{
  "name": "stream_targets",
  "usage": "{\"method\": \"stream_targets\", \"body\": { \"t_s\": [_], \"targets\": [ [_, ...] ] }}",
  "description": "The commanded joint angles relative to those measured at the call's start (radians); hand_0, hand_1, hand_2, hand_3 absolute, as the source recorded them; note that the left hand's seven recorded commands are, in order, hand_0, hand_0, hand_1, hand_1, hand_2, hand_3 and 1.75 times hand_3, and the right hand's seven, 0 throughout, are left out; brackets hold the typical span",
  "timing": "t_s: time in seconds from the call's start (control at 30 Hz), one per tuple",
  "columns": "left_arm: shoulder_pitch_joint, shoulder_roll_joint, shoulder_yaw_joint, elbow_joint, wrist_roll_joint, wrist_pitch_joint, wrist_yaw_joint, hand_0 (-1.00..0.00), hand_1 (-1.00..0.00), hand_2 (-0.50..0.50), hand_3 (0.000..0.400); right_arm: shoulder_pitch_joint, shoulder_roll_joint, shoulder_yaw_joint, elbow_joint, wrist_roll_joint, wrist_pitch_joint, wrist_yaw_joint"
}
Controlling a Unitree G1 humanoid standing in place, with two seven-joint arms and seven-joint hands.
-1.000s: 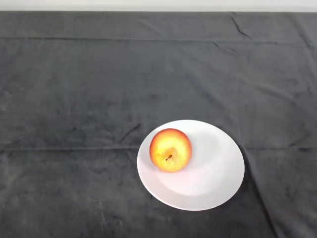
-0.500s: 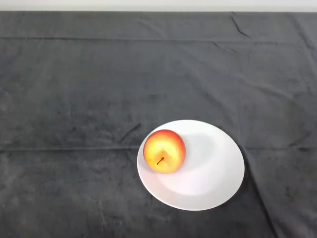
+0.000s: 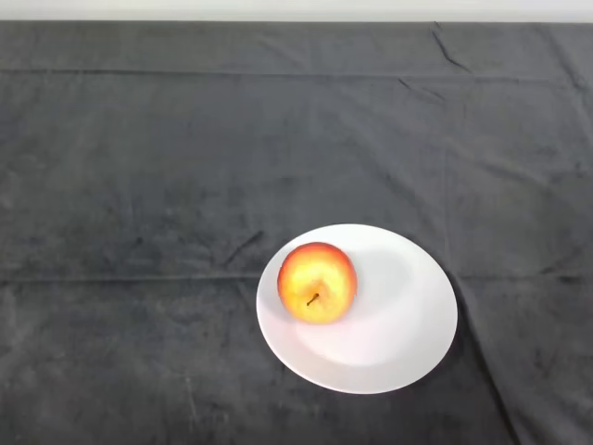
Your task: Move the apple to the plate
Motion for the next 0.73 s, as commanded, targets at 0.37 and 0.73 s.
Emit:
{"method": "stream_targets", "body": {
  "t_s": [0.37,0.73],
  "targets": [
    [-0.047,0.048,0.03,0.056,0.019,-0.018,-0.002,0.0,0.0,0.0,0.0,-0.043,-0.027,-0.0063,-0.006,0.0224,-0.003,0.0035],
    [-0.047,0.049,0.033,0.058,0.018,-0.019,-0.007,0.0,0.0,0.0,0.0,-0.043,-0.027,-0.0064,-0.005,0.0222,-0.003,0.0035]
  ]
}}
